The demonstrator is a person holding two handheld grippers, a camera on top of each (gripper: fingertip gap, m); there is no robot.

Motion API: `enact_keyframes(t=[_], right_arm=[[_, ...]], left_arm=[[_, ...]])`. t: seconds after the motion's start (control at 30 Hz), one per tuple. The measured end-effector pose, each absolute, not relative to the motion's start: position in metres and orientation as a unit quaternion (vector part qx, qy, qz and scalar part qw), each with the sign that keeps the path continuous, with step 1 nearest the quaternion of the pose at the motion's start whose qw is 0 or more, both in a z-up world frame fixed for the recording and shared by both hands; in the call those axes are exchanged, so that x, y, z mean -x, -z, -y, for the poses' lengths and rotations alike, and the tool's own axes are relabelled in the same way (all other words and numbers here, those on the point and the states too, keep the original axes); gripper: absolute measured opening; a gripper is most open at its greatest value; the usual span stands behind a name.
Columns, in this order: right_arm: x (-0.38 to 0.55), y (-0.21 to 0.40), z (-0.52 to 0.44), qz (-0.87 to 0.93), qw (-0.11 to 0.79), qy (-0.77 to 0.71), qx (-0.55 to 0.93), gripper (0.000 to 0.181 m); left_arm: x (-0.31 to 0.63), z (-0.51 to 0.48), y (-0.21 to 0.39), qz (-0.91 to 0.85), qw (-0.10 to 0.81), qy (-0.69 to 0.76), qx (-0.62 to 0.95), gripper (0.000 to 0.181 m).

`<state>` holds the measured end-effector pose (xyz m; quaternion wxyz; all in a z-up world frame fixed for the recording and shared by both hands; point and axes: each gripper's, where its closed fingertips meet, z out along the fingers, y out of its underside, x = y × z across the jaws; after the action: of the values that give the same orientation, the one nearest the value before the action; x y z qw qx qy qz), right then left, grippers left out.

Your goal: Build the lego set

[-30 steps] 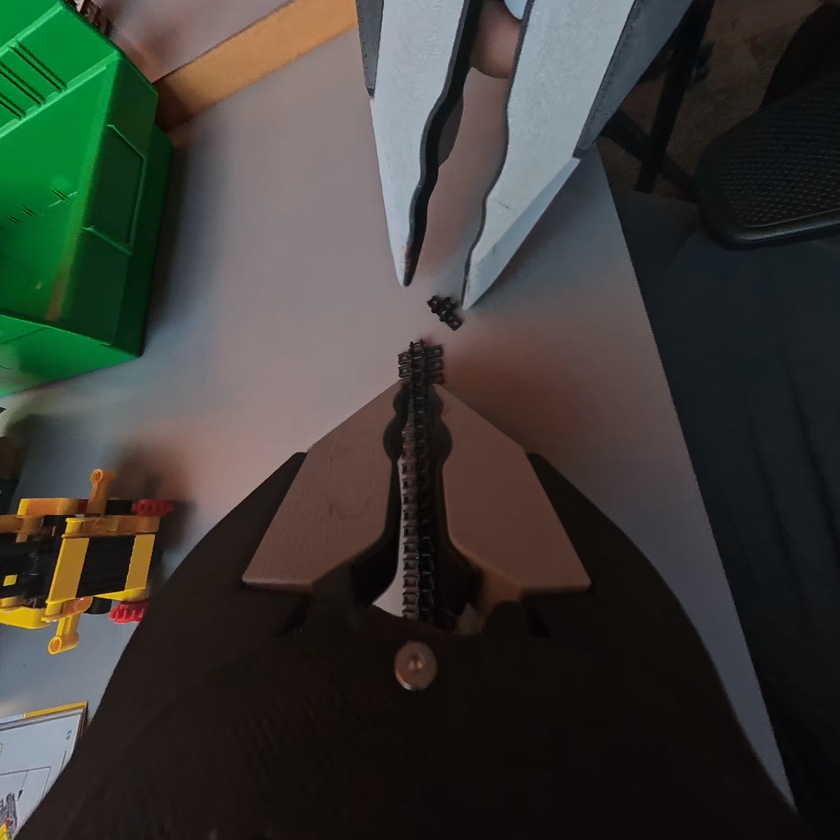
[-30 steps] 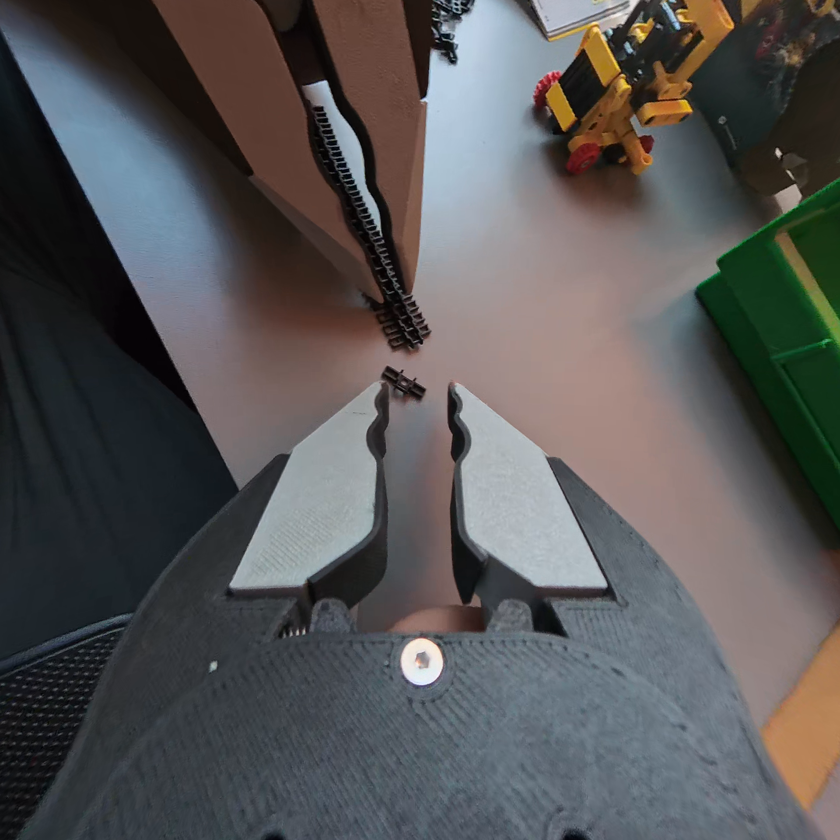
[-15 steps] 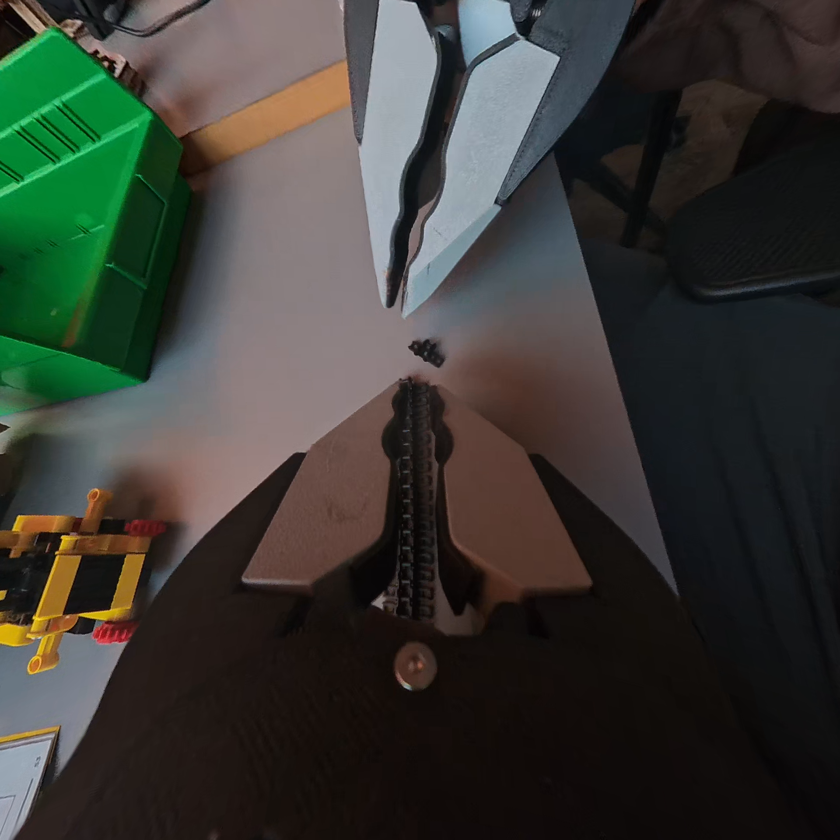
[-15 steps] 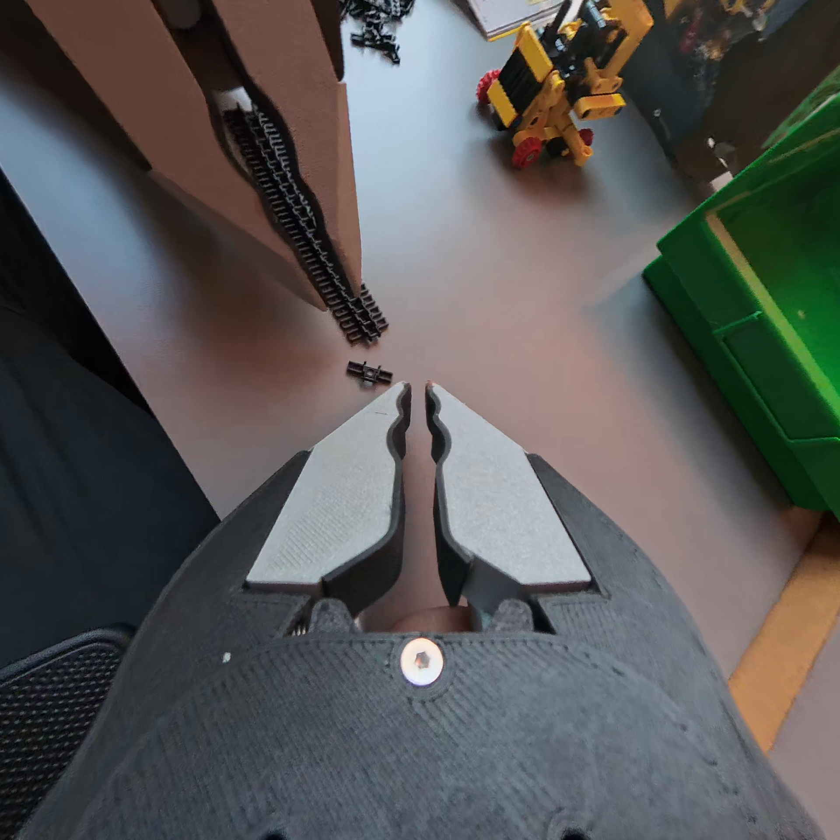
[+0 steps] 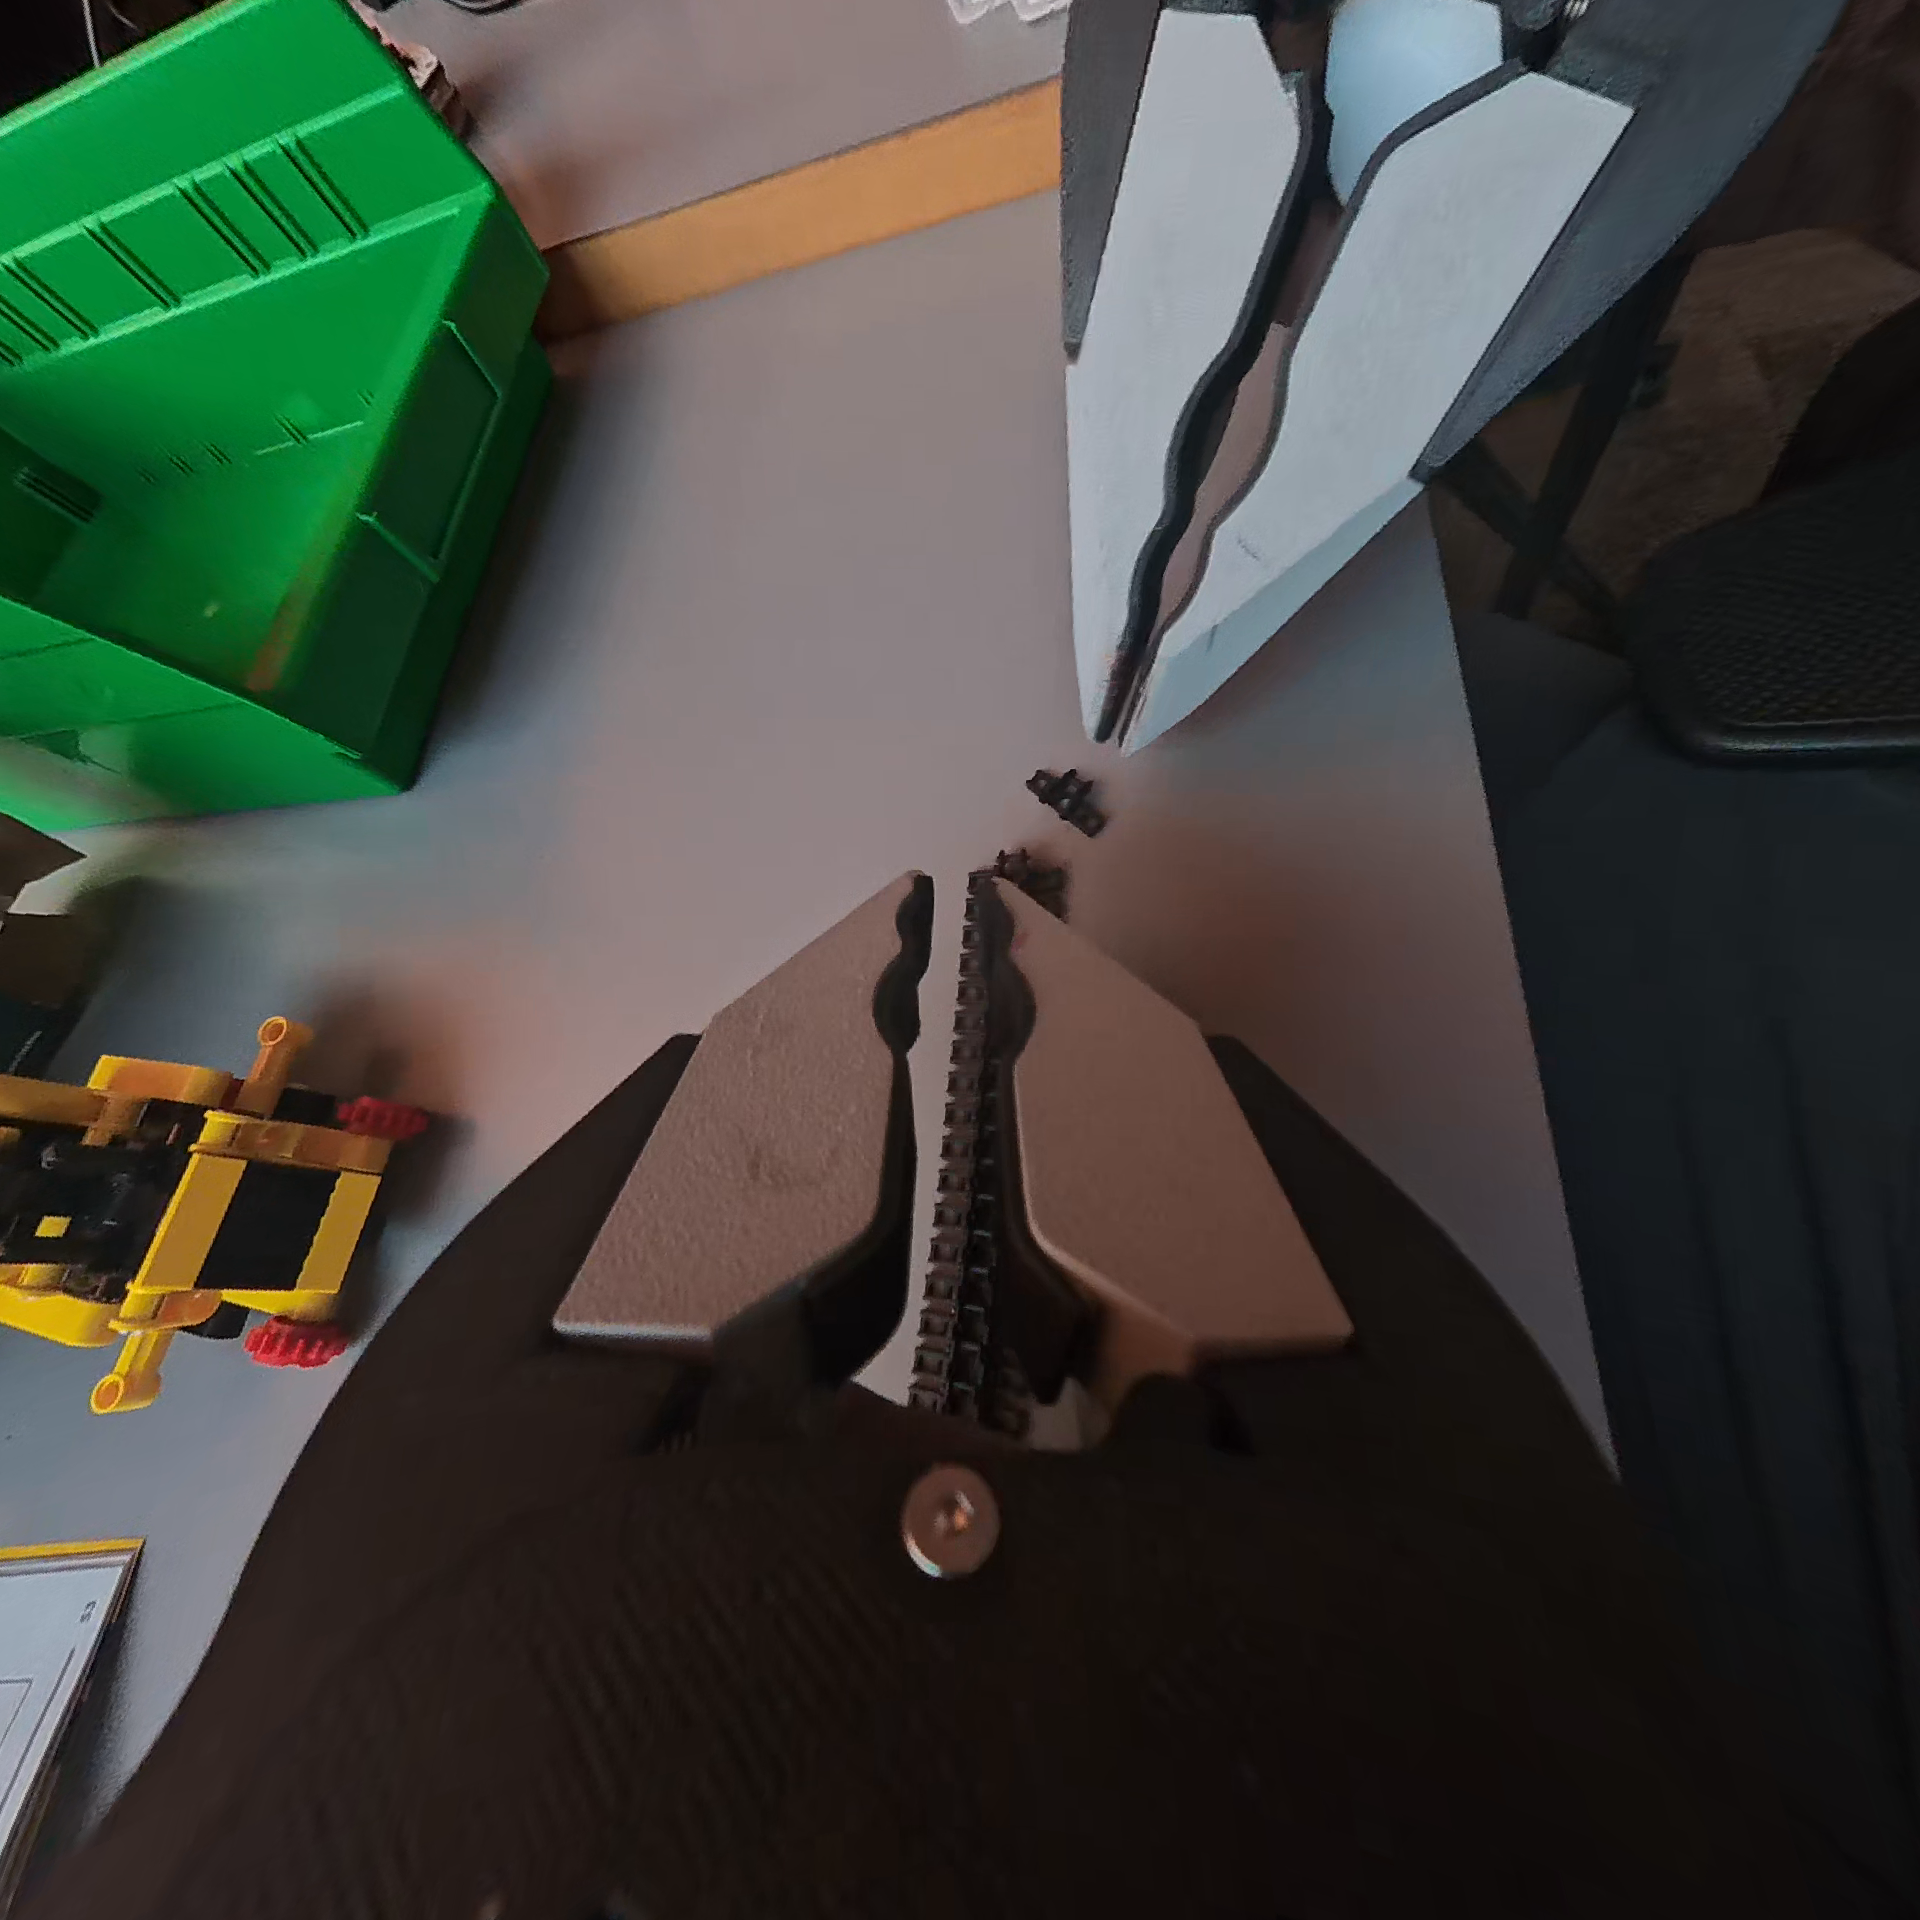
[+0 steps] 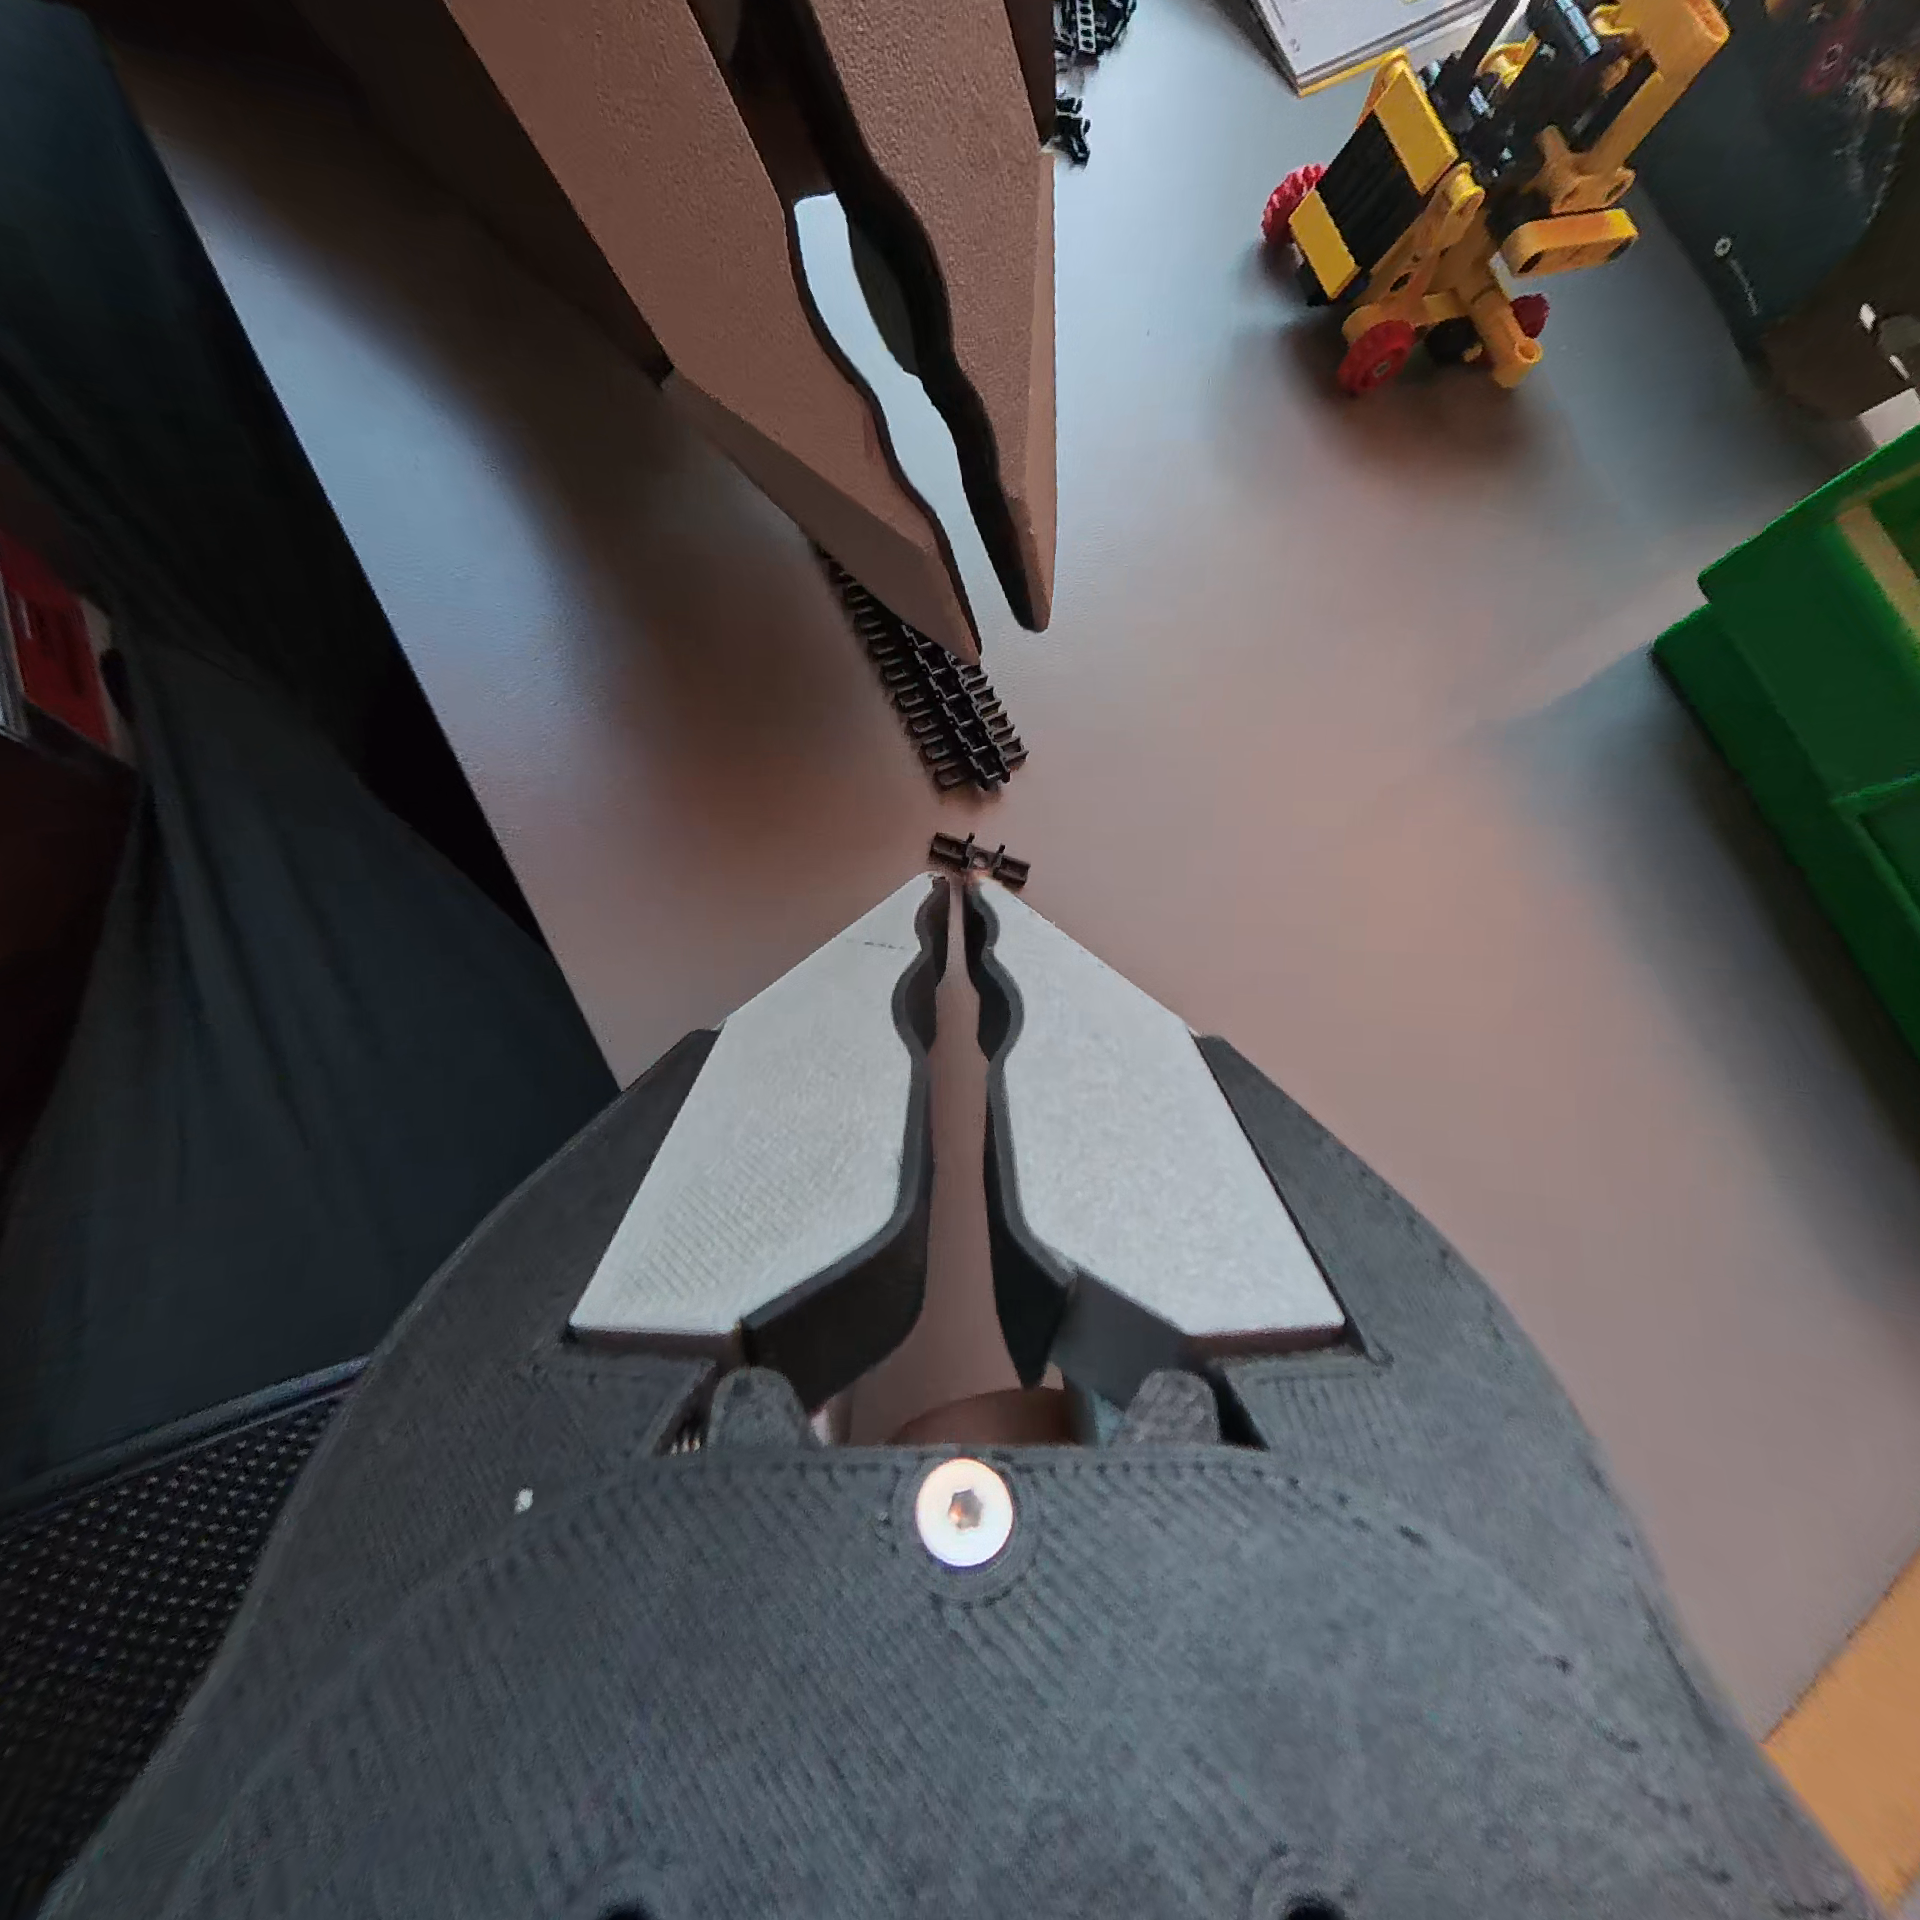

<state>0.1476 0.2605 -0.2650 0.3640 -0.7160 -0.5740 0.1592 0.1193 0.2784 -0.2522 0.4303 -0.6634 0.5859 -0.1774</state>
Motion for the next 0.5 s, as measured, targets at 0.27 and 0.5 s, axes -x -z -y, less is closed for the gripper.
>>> enact_keyframes(t=[0.27,0.5], right_arm=[[-0.147,0.276,-0.277,0.56,0.371,-0.123,0.73,0.001],[-0.145,0.27,-0.276,0.563,0.386,-0.131,0.719,0.002]], left_arm=[[-0.119,-0.278,0.254,-0.588,0.428,0.174,0.664,0.005],[-0.119,-0.273,0.257,-0.597,0.414,0.184,0.663,0.005]])
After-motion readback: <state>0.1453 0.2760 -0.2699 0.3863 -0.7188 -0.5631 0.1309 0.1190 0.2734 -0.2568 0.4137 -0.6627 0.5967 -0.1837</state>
